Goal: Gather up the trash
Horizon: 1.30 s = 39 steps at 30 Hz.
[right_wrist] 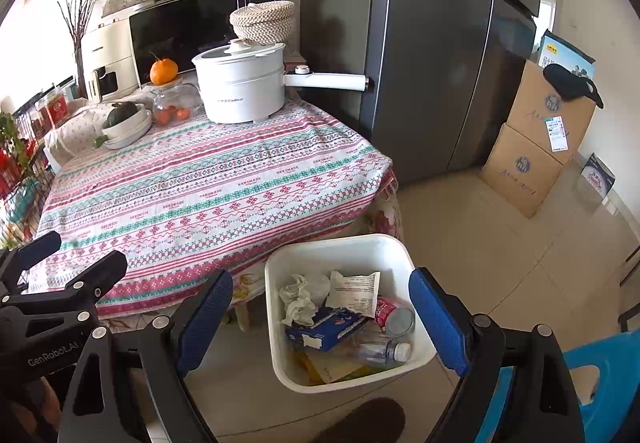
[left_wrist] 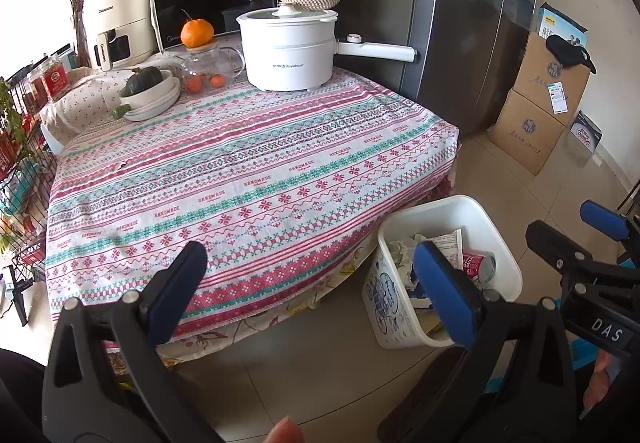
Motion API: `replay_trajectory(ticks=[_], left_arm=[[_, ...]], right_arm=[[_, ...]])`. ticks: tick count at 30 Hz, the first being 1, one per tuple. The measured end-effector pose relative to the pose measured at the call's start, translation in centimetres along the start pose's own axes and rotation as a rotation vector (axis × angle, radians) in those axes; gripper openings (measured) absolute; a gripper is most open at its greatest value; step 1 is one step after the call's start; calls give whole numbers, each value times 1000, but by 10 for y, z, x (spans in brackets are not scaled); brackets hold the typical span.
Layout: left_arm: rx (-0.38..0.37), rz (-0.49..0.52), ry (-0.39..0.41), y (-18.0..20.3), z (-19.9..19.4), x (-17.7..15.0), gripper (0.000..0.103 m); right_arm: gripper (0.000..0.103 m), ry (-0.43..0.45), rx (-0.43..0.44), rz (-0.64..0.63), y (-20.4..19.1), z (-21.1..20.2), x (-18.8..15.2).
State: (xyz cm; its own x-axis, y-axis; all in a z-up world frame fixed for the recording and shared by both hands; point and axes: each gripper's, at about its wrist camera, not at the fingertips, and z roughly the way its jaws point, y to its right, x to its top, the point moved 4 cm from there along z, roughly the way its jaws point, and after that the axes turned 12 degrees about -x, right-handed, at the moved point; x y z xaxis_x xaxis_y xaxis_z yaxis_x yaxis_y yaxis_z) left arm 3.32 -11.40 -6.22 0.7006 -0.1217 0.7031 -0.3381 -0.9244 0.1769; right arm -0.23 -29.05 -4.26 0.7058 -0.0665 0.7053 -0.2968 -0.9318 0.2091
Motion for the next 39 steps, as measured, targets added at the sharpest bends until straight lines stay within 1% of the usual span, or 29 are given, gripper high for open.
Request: replay_trajectory(ticks=[20, 27, 34, 39], left_arm=[[-9, -4, -5, 3, 0, 0, 103], [-14, -1, -8, 8, 2, 0, 103], [-14, -14, -15, 6, 5, 1, 103], [-13, -23, -25, 4, 7, 1, 103]], right_arm=[[91, -3, -1, 5, -2, 1, 0], [91, -1, 11, -3, -3, 0, 0], [91, -2, 31, 2, -3, 1, 1], [91, -5, 30, -2, -4, 2, 1]])
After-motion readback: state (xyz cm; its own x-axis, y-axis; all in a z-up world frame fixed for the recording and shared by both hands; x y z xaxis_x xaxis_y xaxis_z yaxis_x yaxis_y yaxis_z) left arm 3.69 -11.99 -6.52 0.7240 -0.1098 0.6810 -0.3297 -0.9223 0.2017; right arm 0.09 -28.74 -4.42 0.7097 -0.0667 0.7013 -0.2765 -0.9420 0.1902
